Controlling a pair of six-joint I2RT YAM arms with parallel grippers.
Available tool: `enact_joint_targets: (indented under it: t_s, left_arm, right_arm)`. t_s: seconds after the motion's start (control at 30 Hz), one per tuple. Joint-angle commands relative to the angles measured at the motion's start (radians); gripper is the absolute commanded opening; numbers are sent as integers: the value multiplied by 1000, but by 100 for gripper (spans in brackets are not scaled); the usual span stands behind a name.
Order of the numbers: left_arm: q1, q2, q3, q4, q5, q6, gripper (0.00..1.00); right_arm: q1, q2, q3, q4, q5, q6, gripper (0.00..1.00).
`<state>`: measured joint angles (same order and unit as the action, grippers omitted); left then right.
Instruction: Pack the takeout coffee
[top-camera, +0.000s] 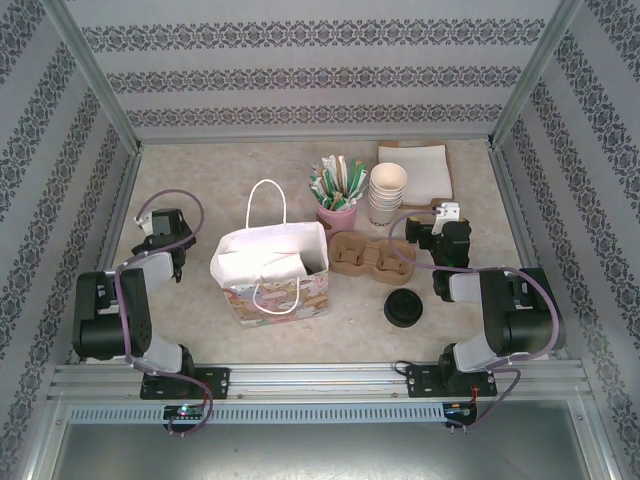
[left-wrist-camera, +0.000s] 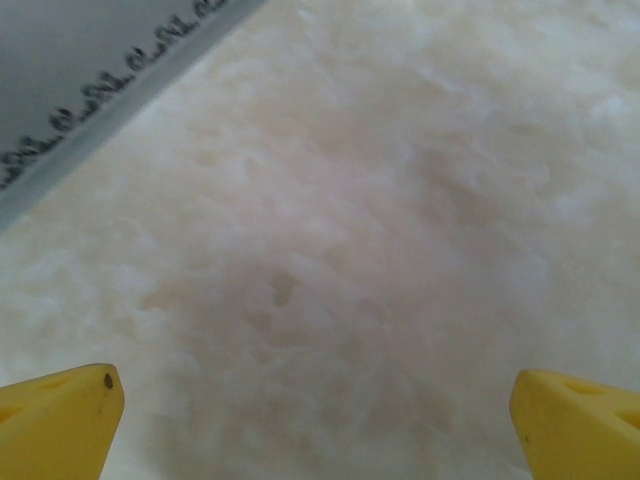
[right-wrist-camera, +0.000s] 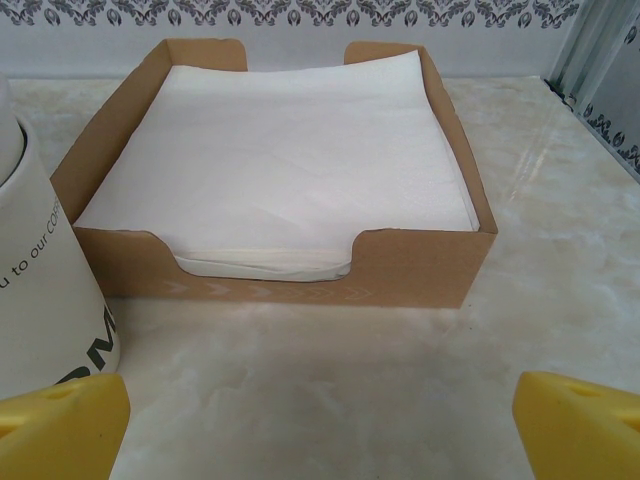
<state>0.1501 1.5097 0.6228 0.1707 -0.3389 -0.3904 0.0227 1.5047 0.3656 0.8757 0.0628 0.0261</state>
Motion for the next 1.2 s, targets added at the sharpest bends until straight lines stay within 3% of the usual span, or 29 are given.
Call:
enact_joint_targets:
  t_s: [0.0, 0.17, 0.5, 0.6, 0.67, 0.73, 0.8, 0.9, 1.17]
  left_arm:
    - [-49, 8, -7, 171, 50, 95, 100]
    - [-103, -5, -110, 440, 79, 235, 100]
    - [-118, -30, -237, 667, 208, 304, 100]
    - [-133, 12, -258, 748, 245, 336, 100]
    - [-139, 94, -292, 907, 235, 347, 100]
    - [-142, 49, -292, 820, 215, 327, 100]
    - [-143, 83, -294, 891, 210, 342, 100]
    - [-146, 66, -275, 819, 212, 338, 100]
    - [-153, 76, -269, 831, 208, 349, 100]
  right_arm:
    - [5, 7, 16, 23, -1, -3, 98]
    - [5, 6, 16, 22, 1, -4, 98]
    - [6, 6, 16, 23, 0, -4, 98]
    - [5, 7, 16, 22, 1, -5, 98]
    - [5, 7, 18, 22, 0, -4, 98]
    - [4, 7, 18, 21, 0, -3, 98]
    - [4, 9, 19, 22, 0, -4, 98]
    - [4, 9, 19, 20, 0, -4, 98]
    - [4, 6, 18, 21, 0, -4, 98]
